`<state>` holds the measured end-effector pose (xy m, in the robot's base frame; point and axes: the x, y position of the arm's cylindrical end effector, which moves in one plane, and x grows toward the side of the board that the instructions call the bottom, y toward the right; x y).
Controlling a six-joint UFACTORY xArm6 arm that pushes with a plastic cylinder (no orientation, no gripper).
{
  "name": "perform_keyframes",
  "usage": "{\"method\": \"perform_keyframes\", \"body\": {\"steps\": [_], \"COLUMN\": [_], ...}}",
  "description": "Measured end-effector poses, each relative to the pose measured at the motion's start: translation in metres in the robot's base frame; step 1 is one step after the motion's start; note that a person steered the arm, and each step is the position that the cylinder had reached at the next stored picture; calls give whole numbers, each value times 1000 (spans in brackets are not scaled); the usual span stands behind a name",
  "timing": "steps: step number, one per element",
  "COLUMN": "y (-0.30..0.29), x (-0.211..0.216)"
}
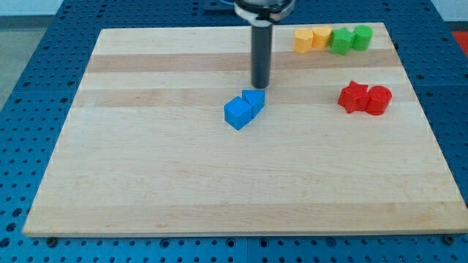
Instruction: Move the green star left to the red star
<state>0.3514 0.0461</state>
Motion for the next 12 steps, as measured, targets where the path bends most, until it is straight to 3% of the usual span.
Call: {"method": "perform_keyframes", "body": {"steps": [3, 5, 7, 8, 9, 10, 12], "y": [162, 215, 222, 222, 220, 211, 187], "x": [-11, -36, -83, -137, -160, -160, -117]}}
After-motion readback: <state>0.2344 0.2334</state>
